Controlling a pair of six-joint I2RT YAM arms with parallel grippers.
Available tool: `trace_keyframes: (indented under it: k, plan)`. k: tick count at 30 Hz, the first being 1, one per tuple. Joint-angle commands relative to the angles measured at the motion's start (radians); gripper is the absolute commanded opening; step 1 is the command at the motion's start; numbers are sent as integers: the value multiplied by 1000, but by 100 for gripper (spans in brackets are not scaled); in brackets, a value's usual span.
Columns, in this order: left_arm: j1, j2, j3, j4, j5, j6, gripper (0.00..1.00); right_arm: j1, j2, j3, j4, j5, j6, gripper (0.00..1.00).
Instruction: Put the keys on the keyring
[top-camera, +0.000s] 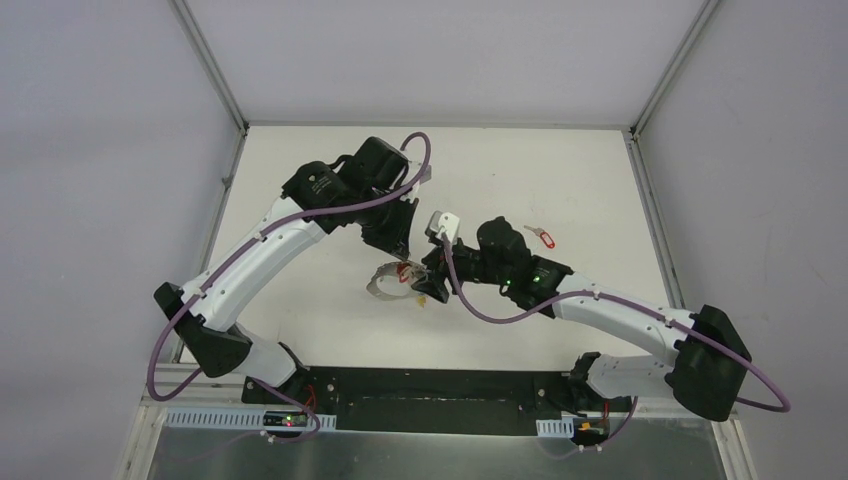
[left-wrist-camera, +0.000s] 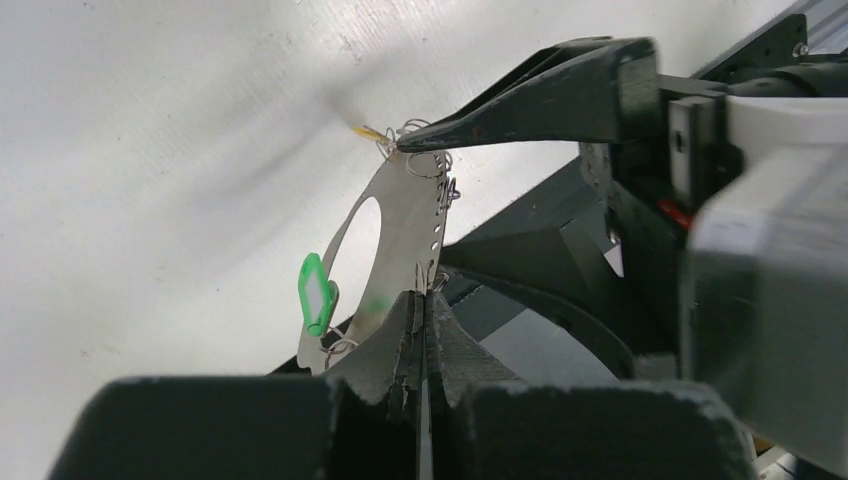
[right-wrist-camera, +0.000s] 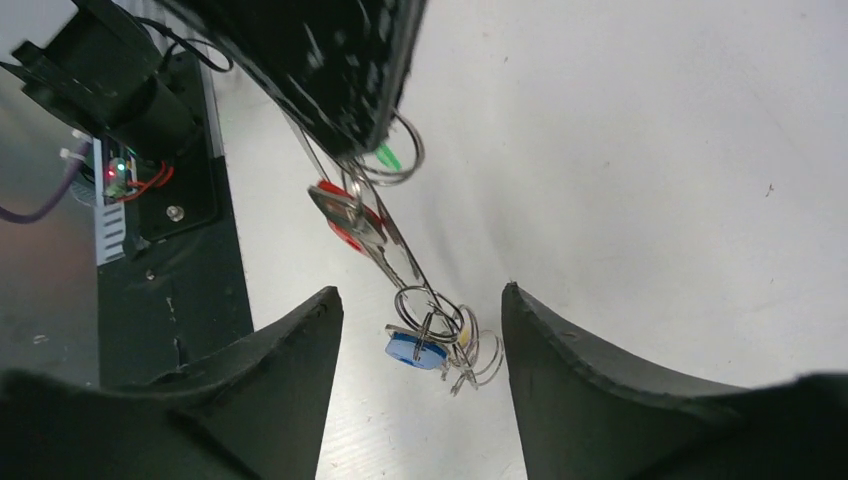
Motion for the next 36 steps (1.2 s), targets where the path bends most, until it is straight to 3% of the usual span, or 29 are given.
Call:
trace_keyframes:
  k: [1,9,12,14,19,22,28,36]
  plan:
    - [-9,-73,-3,75,36,-28,0,5,18,-29,92,-7,-70,57]
    - [-9,-110,-35,113,39,-30,0,5,21,-53,172,-47,-52,19]
    - [-9,-125,-61,134,39,-31,0,5,6,-52,167,-87,-46,16]
    - [-9,-141,-85,157,38,-30,0,4,-19,-52,155,-109,-36,21]
    - [-9,-214,-196,283,41,-5,0,5,-134,-75,137,-92,-3,58]
    - [-9,-303,-296,409,39,18,0,3,-225,-95,141,-91,-25,71]
    - [-9,-495,-526,731,81,87,0,-37,-320,-72,144,-156,-22,69]
    - [-9,-714,-813,1158,151,177,0,-156,-242,11,264,-409,173,56]
